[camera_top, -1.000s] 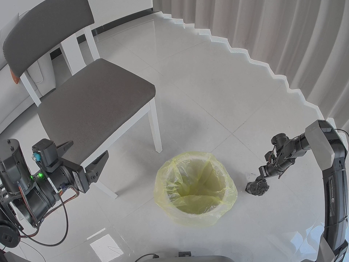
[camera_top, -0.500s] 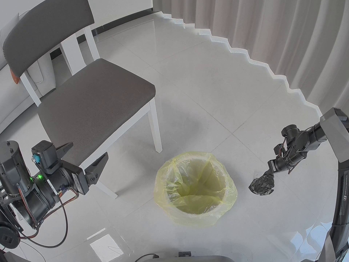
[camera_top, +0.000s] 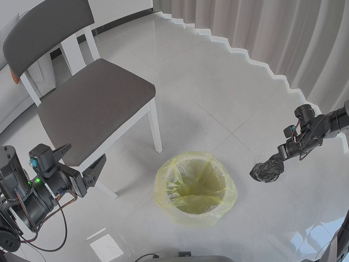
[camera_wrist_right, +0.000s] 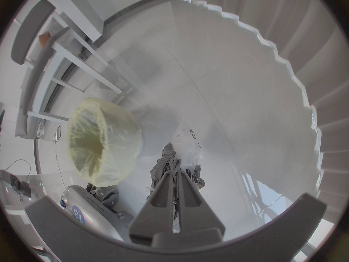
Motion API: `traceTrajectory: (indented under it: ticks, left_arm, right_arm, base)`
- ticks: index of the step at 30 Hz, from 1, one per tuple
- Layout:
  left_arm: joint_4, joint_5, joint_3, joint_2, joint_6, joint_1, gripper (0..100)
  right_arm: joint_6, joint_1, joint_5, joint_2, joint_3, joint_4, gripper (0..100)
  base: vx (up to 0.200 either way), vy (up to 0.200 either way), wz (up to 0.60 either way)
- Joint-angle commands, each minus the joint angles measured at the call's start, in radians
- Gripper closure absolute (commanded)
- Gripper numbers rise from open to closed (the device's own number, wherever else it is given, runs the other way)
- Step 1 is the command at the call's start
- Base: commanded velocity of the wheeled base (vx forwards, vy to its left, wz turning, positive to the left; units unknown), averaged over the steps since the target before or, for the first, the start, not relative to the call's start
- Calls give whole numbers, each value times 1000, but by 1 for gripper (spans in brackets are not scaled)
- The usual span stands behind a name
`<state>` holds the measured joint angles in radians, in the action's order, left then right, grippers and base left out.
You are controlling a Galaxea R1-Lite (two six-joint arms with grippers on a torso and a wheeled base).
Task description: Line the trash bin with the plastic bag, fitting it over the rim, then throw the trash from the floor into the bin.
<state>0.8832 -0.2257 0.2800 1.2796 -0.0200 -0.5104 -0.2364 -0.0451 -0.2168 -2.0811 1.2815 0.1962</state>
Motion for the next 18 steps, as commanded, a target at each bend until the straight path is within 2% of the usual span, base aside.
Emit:
traceTrajectory:
  ticks: [1, 7, 10, 12, 18]
  left_arm:
    - [40, -1, -44, -3, -1, 3, 0]
    - [62, -3, -50, 3, 9, 4, 0]
    - [83, -3, -62, 6, 11, 6, 0]
    - [95, -4, -78, 6, 11, 4, 0]
    - [99, -4, -87, 11, 25, 3, 0]
  right_arm:
    - [-6, 64, -1, 157, -45, 2, 100]
    - [-3, 183, 2, 259, -47, 5, 100]
    - [-3, 269, 8, 288, -37, 5, 100]
    - [-3, 323, 10, 283, -33, -4, 100]
    - [0, 415, 50, 219, 6, -20, 100]
  base:
    - [0, 0, 0]
    - [0, 0, 0]
    - [0, 0, 0]
    - [0, 0, 0]
    - [0, 0, 0]
